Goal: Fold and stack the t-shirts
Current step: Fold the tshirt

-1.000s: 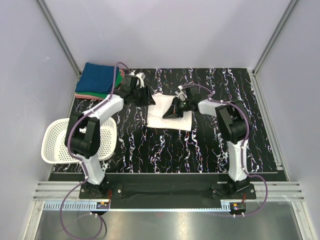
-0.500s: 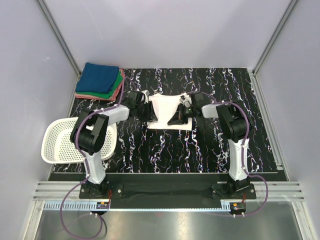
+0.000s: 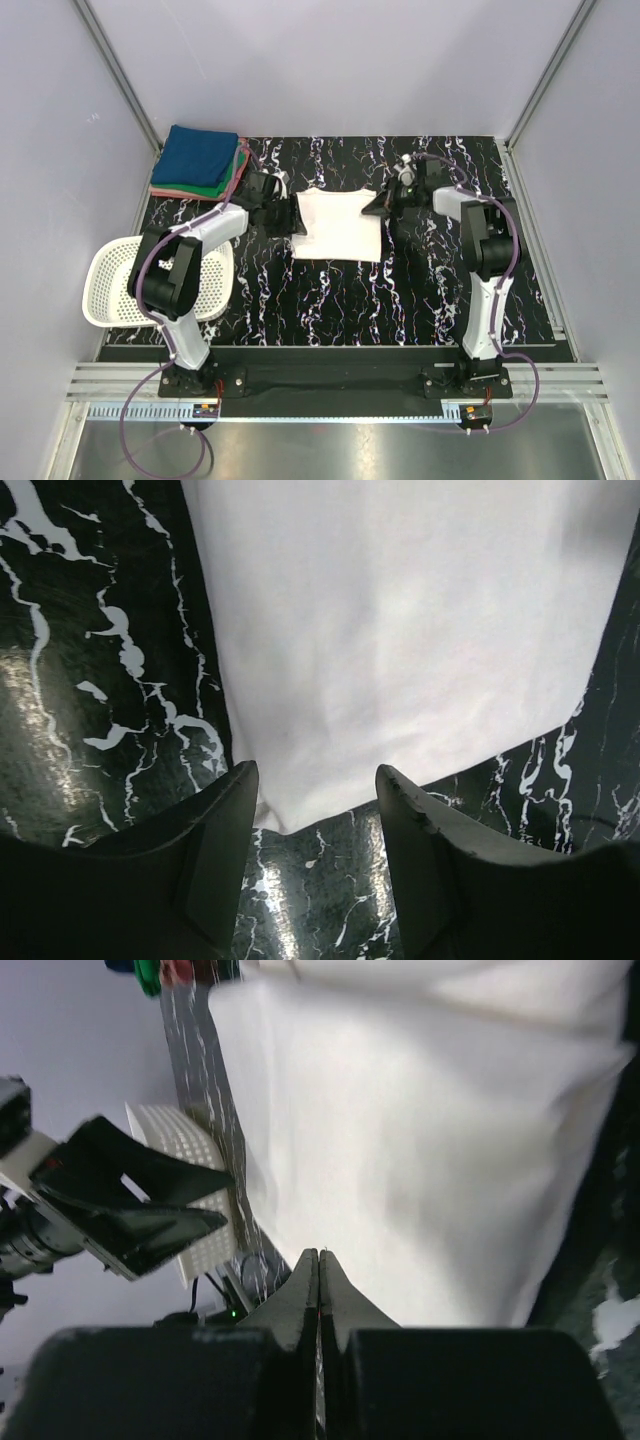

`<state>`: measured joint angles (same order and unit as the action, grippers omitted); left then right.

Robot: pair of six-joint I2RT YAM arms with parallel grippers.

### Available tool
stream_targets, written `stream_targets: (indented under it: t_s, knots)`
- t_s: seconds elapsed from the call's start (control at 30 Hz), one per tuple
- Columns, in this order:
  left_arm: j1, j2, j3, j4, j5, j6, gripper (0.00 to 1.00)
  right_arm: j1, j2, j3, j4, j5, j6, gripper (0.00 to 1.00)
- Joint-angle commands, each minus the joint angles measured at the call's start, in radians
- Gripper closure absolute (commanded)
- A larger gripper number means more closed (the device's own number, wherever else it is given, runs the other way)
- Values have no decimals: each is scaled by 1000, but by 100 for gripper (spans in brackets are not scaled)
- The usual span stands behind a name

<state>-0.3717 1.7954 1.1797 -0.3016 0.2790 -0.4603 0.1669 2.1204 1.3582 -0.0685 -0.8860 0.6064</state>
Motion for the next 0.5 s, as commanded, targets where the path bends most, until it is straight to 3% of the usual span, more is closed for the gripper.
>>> stream_targets:
  t_s: [0.0,0.27,0.47]
  knots:
    - [13,-36,17,-30,-29,61,43,-36,65,110,-34,-39,-17,99]
    - [115,36,60,-19,80,95,40,-84,202,214,15,-34,29,100]
    - [120,127,129,-10,147,140,39,-107,242,239,59,-50,70,100]
